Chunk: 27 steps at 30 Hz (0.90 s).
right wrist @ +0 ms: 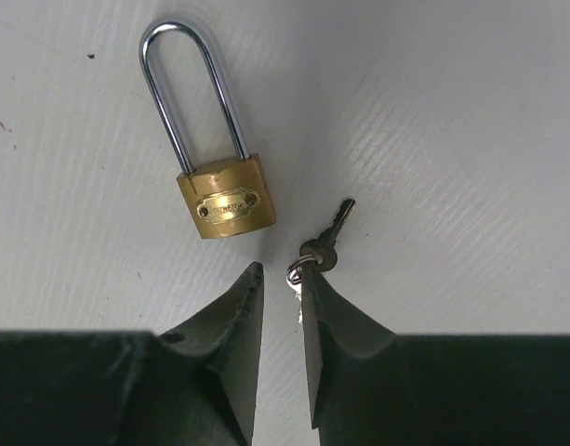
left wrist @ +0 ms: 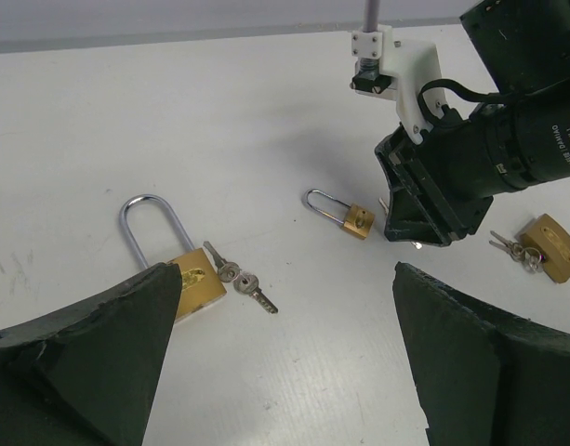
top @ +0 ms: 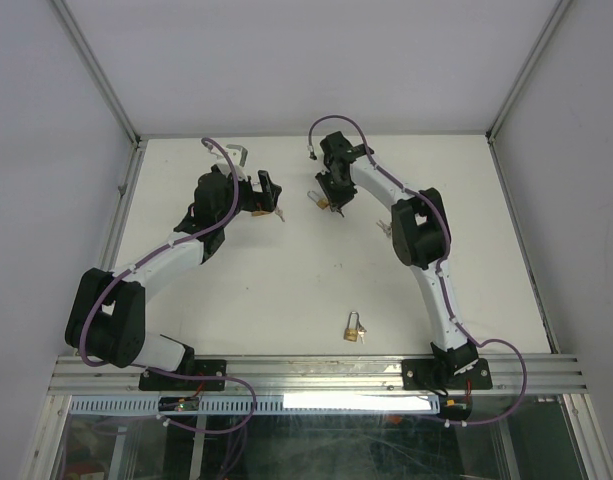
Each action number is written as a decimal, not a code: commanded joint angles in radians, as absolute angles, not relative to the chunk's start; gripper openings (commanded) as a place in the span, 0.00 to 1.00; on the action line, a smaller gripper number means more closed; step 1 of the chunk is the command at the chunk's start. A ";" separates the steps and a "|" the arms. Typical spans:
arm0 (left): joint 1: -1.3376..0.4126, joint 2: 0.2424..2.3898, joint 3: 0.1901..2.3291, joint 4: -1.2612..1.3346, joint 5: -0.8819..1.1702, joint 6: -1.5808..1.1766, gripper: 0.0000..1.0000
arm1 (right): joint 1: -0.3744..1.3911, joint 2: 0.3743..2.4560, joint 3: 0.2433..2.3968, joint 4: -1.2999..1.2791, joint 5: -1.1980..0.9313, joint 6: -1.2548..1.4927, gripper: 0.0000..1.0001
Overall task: Unlock with the key
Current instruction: Pick up the key from the center of the board.
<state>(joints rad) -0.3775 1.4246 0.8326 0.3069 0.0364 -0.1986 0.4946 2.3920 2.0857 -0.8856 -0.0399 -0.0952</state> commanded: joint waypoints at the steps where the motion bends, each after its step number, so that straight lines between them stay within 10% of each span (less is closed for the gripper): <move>1: -0.370 1.411 0.854 0.357 0.066 -0.209 0.99 | 0.499 2.394 2.093 -0.875 -0.026 -0.094 0.23; 6: -0.371 1.410 0.855 0.357 0.071 -0.210 0.99 | 0.499 2.400 2.096 -0.874 -0.009 -0.095 0.00; 15: -0.370 1.398 0.842 0.394 0.220 -0.158 0.99 | 0.496 2.262 2.103 -0.950 -0.172 -0.151 0.00; 27: -0.294 1.386 0.928 0.309 1.026 0.156 0.79 | 0.477 1.869 1.968 -1.092 -0.820 -0.235 0.00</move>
<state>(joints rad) -0.3450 1.4235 0.8398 0.3195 0.6678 0.0624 0.4808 2.0117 1.9442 -1.0370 -0.5201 -0.2039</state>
